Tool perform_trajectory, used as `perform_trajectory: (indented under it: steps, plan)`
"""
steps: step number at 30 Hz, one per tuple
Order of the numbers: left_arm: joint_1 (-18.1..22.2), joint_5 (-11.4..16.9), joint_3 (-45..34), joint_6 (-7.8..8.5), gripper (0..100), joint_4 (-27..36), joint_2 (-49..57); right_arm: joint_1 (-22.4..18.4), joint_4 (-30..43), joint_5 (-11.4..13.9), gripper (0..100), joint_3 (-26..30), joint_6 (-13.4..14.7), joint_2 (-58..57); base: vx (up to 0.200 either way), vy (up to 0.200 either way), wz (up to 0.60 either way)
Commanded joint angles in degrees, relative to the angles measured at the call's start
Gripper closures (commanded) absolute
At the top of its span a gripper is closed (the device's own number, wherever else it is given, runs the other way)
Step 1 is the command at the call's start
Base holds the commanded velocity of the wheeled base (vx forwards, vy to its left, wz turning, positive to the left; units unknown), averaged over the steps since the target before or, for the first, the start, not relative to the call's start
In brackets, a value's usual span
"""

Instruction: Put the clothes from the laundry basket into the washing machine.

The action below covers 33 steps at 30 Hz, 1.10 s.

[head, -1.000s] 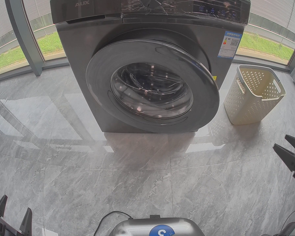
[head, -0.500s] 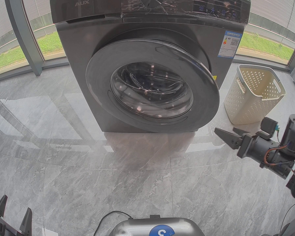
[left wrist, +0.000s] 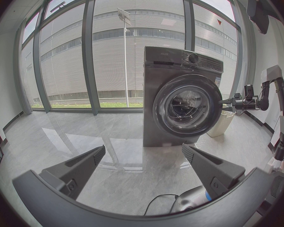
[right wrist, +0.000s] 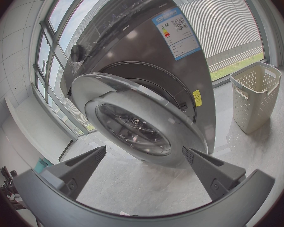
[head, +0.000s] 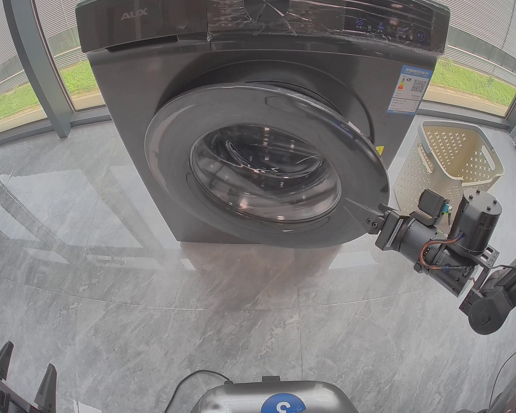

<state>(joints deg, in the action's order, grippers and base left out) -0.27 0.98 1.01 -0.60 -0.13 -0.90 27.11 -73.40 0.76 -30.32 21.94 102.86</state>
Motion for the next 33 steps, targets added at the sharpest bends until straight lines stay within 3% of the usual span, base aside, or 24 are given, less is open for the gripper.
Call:
perform_trajectory:
  steps: [1,9,14,21,26,27,29,33]
  plan:
    - [0.0,-0.01,-0.92,-0.02,0,-0.04,0.9,-0.22,-0.08,0.04,0,-0.71,0.03,1.02,0.2,0.0,0.0]
    - [0.0,-0.01,-0.92,-0.02,0,-0.04,0.9,-2.41,-4.21,-0.05,0,-4.31,-0.32,3.48,0.2,0.0,0.0]
    - [0.0,-0.01,-0.92,-0.02,0,-0.04,0.9,-4.44,-6.58,-0.05,0,-6.16,-0.41,4.89,0.0,0.0,0.0]
    - [0.0,-0.01,-0.92,-0.02,0,-0.04,0.9,-4.26,-7.28,0.04,0,-3.7,-0.32,3.48,0.0,0.0,0.0]
    - [0.0,-0.01,-0.92,-0.11,0,-0.04,0.9,-2.5,-10.27,0.74,0,3.86,-0.76,0.32,0.0,0.0,0.0]
    - [0.0,-0.01,-0.92,-0.11,0,-0.04,0.9,0.57,-11.06,1.53,0,10.02,-2.08,-2.67,0.0,0.0,0.0]
    - [0.0,-0.01,-0.92,-0.11,0,-0.04,0.9,2.77,-11.24,2.5,0,17.31,-3.93,-6.18,0.0,0.0,0.0]
    - [0.0,-0.01,-0.92,-0.19,0,-0.04,0.9,2.86,-11.24,4.61,0,29.88,-7.18,-14.09,0.0,0.0,0.0]
